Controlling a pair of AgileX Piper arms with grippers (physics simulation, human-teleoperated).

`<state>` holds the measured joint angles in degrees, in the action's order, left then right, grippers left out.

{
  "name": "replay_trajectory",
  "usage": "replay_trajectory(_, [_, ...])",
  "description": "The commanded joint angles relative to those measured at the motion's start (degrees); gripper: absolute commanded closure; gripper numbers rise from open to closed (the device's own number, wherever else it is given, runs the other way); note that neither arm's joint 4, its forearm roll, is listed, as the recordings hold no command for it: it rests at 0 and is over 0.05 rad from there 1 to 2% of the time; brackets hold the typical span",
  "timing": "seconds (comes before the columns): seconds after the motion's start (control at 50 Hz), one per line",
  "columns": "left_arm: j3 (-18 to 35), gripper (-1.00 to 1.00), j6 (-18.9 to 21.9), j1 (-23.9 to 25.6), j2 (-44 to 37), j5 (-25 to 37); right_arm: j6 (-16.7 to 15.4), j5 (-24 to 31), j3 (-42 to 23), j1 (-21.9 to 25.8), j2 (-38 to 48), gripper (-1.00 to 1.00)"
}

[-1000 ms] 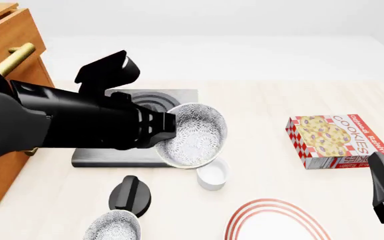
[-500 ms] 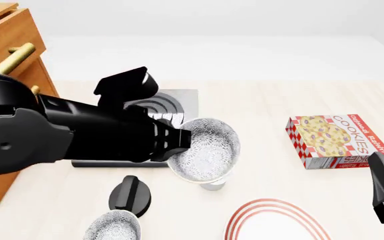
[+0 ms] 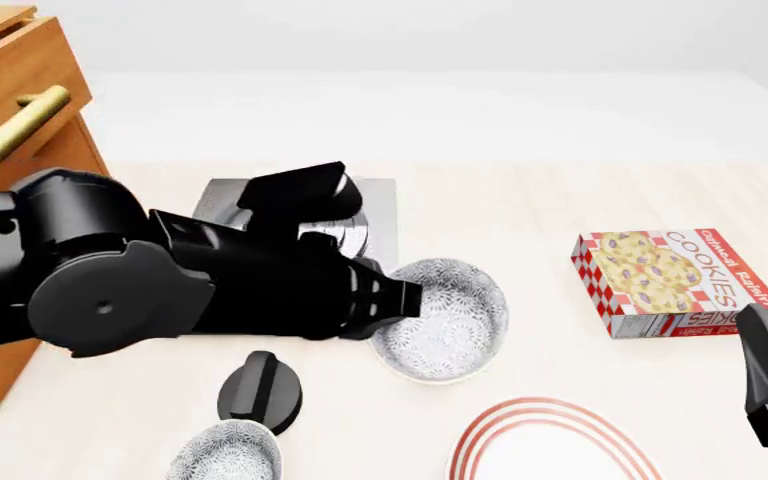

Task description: Pick the akita bowl on the wooden cabinet and place it on the plate.

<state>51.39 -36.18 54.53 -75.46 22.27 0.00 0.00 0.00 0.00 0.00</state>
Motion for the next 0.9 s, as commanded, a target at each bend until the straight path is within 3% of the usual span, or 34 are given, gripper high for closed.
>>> replay_trajectory(0.02, [0.9,1.00,-0.3,0.9,-3.2,-1.7,0.0,0.0,0.0,0.0,0.0,-1.00])
replay_trajectory(0.9, [3.1,1.00,-1.6,3.4,-13.5,-6.1,0.0,0.0,0.0,0.0,0.0,-1.00])
